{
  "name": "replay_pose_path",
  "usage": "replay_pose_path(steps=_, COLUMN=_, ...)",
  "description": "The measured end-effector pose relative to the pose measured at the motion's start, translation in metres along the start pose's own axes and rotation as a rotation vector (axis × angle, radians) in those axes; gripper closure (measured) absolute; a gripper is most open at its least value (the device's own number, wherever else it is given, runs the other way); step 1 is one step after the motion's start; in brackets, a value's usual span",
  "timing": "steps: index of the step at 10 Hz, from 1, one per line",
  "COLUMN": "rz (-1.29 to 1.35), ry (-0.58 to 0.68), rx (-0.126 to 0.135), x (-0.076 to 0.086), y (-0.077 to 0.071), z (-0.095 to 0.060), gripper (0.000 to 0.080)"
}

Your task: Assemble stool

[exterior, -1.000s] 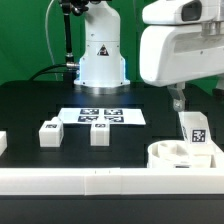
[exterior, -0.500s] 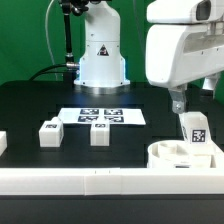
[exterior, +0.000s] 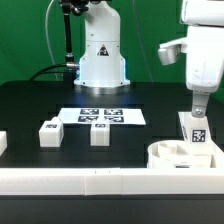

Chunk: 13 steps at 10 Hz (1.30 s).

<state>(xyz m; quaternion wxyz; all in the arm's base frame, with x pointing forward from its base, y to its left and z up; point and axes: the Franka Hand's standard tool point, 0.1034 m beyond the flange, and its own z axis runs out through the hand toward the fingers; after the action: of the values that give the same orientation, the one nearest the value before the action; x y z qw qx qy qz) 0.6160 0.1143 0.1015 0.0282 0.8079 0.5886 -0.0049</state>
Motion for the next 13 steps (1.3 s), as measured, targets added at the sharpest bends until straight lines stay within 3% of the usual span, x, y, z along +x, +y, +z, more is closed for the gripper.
replay_pose_path(steps=4, rz=-0.246, ry=-0.043, rx=-0.016, x=0.002, y=-0.003, z=0.004, gripper=0.015)
replay_pose_path(steps=11, rz=-0.202, ry=-0.057, rx=0.008, x=0.004, y=-0.011, z=0.023, gripper=0.015)
replay_pose_path(steps=13, rz=-0.19, ry=-0.058, rx=0.01, x=0.0, y=-0.01, z=0.025, gripper=0.0411)
